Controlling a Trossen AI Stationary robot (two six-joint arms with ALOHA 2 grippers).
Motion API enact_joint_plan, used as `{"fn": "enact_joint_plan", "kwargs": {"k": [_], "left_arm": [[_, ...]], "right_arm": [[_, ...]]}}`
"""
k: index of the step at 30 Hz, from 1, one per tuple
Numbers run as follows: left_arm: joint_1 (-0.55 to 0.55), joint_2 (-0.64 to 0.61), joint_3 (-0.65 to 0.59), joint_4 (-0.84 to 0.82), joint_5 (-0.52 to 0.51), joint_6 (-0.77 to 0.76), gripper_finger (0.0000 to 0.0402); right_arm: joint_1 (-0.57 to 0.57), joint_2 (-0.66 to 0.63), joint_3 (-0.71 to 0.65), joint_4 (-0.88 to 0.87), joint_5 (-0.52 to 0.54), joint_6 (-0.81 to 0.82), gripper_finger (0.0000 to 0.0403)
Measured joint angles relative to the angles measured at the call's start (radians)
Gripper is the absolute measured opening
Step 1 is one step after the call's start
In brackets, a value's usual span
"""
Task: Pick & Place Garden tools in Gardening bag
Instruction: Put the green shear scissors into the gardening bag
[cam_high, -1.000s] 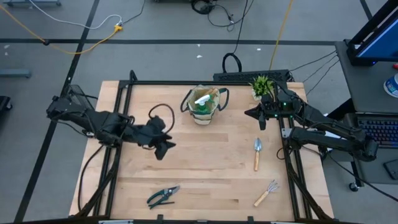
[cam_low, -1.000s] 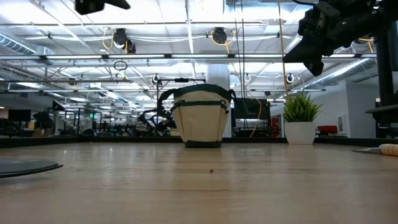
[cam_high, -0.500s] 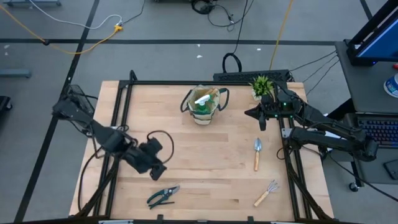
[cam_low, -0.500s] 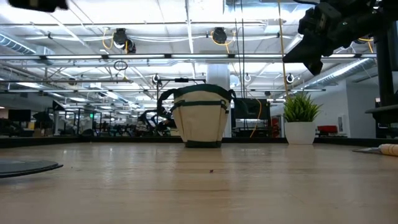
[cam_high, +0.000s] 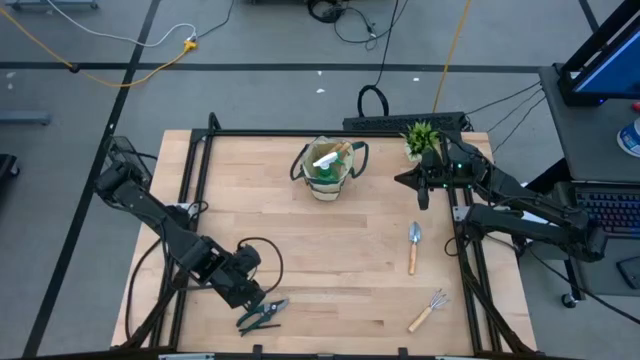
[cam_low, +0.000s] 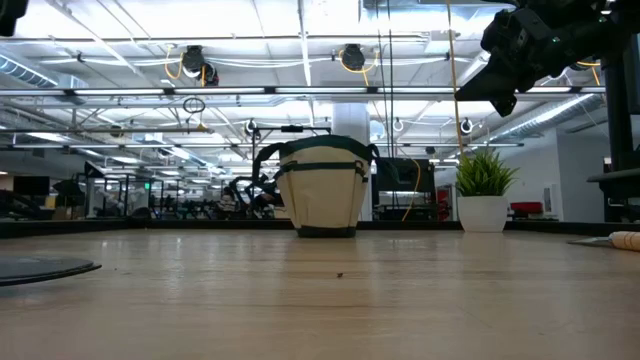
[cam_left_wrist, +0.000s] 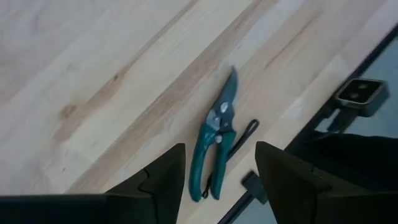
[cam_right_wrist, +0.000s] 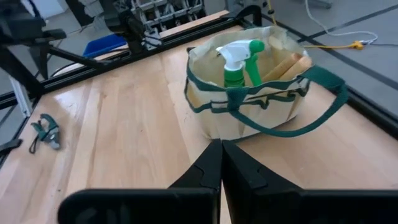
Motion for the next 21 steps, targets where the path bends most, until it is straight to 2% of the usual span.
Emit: {"fn": "enact_joint_plan", "kwargs": {"k": [15, 21], "left_arm": [[-0.012, 0.073, 0.0, -0.065, 0.099, -0.036, 0.02], [-0.01, 0.101, 0.0, -0.063, 0.122, -0.028, 0.02]], "right_arm": [[-0.043, -0.162, 0.0, -0.084, 0.001, -0.026, 0.0], [-0.042, -0.254, -0.081, -0.05, 0.022, 0.017, 0.0]]}}
